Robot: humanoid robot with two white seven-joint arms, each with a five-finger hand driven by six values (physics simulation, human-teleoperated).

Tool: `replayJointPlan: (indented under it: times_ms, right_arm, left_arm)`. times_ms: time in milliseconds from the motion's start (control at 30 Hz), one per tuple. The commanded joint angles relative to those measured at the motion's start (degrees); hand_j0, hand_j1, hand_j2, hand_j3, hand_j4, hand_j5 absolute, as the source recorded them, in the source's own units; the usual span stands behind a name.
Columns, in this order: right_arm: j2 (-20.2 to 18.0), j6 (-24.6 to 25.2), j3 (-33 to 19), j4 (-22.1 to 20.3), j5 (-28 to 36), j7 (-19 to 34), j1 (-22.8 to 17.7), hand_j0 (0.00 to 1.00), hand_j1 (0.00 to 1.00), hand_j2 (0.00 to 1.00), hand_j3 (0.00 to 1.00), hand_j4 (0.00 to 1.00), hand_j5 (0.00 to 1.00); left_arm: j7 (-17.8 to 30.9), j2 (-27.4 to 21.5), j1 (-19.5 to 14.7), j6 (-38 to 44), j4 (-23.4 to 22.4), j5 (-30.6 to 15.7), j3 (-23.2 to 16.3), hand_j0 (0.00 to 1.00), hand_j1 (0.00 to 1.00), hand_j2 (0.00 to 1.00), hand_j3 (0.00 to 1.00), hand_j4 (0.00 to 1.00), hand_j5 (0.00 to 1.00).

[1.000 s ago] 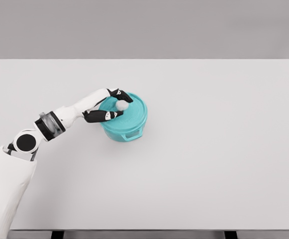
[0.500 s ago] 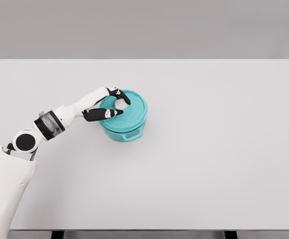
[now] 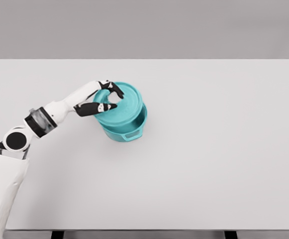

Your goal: Open the lid of the pot with left arm

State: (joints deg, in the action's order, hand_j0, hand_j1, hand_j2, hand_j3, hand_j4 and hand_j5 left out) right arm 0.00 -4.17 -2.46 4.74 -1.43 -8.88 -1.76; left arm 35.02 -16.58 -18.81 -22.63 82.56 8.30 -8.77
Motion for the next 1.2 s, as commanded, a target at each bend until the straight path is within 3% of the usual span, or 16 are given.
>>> replayJointPlan:
  times_ms: [0,700,1167]
  right_arm:
    - [0.0,-0.05,0.0,0.01,0.03,0.0,0.0,1.0,1.0,1.0,1.0,1.0,1.0]
    - [0.0,0.04,0.0,0.01,0.03,0.0,0.0,1.0,1.0,1.0,1.0,1.0,1.0]
    - [0.0,0.04,0.0,0.01,0.03,0.0,0.0,1.0,1.0,1.0,1.0,1.0,1.0]
  left_arm:
    - [-0.02,-0.65,0.0,0.04,0.32,-0.48,1.39,0.47,0.47,0.47,0.47,0.47,0.47]
    - [-0.02,-4.43,0.79,0.4,-1.52,-0.04,8.33,0.47,0.47,0.47,0.47,0.47,0.47]
    - [-0.02,-7.07,1.32,0.31,-8.11,-0.22,11.49,0.49,0.49,0.49,0.49,0.49,0.49]
